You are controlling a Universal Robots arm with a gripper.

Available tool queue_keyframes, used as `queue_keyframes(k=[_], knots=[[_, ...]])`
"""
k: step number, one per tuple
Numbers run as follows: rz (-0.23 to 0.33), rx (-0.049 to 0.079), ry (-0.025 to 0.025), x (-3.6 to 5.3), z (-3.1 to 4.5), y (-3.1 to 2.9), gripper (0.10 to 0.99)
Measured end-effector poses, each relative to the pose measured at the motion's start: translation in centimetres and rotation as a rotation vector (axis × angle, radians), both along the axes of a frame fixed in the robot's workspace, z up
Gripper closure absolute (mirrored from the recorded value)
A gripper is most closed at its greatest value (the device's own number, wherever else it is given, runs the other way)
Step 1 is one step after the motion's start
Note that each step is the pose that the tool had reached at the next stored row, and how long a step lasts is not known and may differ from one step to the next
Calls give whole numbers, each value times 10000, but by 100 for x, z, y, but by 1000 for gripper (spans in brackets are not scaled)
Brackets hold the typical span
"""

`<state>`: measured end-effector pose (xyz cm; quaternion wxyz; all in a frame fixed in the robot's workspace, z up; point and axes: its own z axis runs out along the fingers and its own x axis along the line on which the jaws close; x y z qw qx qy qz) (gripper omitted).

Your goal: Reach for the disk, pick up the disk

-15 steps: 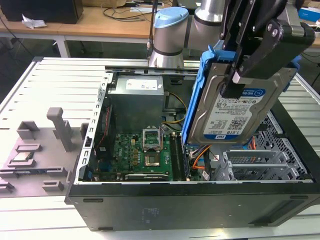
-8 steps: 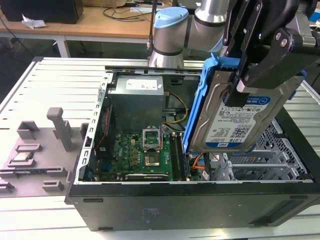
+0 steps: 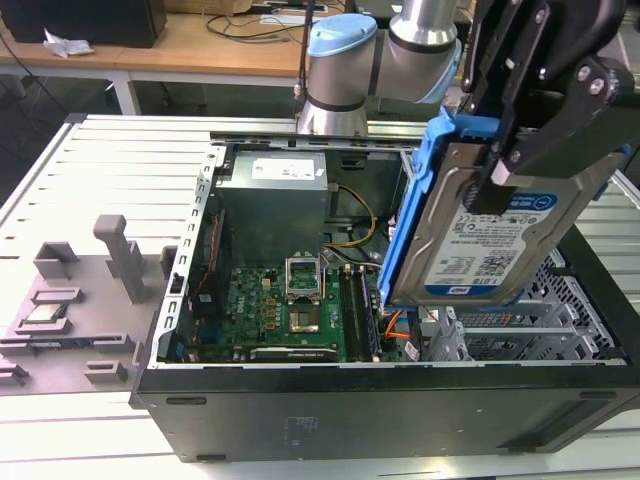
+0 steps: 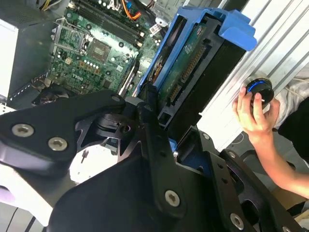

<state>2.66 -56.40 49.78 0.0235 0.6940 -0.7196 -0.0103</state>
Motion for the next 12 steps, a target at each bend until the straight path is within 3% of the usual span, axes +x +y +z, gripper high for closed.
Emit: queue_keyframes(k=[9, 12], knots=[[5, -71, 1, 384, 1, 0, 722], [5, -97, 1, 459, 0, -1, 722]])
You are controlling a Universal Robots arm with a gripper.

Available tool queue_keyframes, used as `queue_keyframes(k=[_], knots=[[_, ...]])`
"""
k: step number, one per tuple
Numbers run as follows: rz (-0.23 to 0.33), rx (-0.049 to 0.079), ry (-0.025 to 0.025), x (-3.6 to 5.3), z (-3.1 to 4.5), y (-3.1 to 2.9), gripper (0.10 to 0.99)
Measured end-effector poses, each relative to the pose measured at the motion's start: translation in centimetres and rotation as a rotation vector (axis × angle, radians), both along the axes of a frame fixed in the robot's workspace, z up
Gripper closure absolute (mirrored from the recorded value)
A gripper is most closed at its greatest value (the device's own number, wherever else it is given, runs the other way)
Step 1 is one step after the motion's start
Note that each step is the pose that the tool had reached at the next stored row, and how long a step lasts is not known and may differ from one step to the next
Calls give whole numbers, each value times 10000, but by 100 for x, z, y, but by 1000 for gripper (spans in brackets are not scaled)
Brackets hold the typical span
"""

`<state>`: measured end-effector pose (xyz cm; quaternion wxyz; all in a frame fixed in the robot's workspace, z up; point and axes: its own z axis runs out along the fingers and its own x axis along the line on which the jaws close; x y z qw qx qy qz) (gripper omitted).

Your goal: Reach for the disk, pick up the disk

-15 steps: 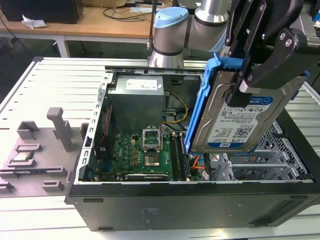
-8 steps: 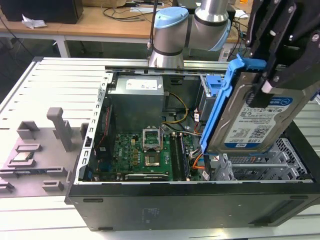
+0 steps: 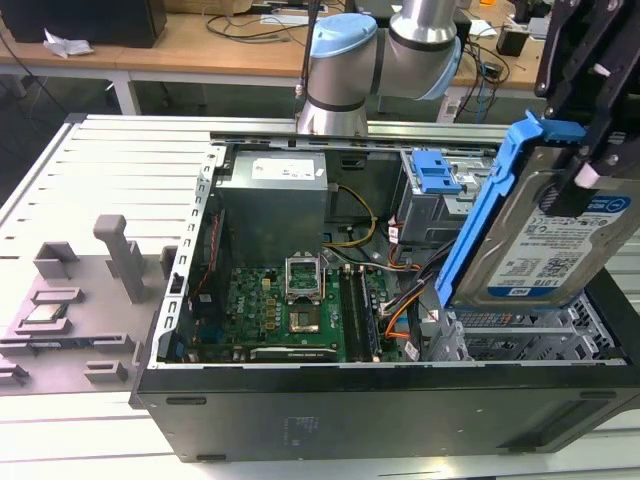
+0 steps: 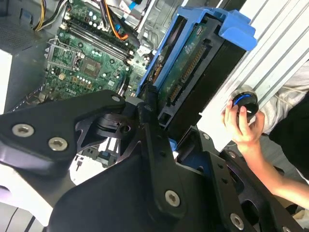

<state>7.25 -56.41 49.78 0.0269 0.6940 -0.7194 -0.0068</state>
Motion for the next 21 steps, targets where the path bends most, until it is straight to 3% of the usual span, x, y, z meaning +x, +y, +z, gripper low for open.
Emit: queue_keyframes(k=[4, 11, 15, 21], knots=[[2, -35, 0, 118, 0, 0, 722], [5, -70, 0, 248, -4, 0, 722], [6, -89, 0, 271, -128, 6, 722], [0, -89, 0, 325, -177, 146, 722]])
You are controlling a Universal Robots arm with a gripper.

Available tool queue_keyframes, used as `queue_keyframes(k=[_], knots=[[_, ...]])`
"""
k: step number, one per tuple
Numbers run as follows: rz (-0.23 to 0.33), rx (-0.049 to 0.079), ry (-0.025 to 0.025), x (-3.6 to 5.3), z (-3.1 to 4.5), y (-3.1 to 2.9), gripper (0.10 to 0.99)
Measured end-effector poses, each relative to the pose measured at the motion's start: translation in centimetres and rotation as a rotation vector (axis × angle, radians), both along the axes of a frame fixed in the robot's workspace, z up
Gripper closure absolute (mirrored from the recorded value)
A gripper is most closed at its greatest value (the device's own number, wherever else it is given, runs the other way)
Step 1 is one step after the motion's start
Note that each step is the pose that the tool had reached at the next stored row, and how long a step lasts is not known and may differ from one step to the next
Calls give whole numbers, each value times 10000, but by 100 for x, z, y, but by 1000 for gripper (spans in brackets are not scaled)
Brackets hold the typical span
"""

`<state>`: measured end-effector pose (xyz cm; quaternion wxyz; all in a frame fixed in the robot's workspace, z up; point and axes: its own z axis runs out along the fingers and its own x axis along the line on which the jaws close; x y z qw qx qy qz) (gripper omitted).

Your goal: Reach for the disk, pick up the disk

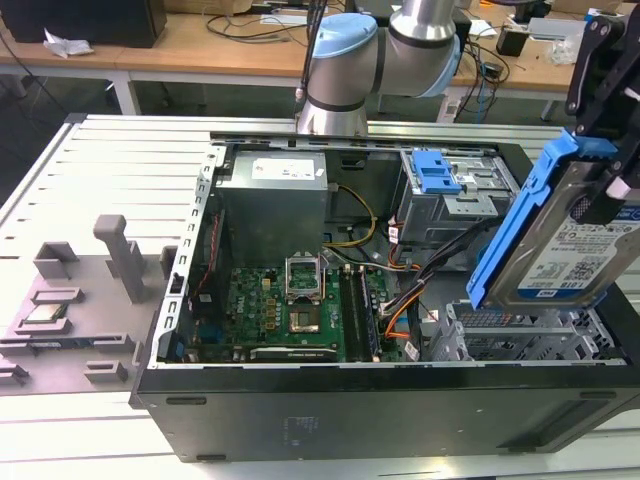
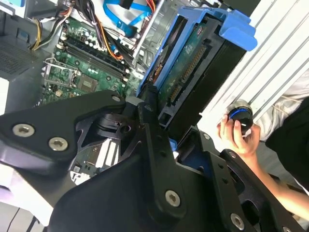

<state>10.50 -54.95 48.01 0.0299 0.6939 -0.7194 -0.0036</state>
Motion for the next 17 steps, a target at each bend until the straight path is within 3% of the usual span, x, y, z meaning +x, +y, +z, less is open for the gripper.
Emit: queue_keyframes(k=[4, 9, 17], knots=[[-2, 1, 0, 33, -42, 51, 722], [-2, -18, 0, 49, -151, 58, 722], [-3, -18, 0, 50, -163, 58, 722]])
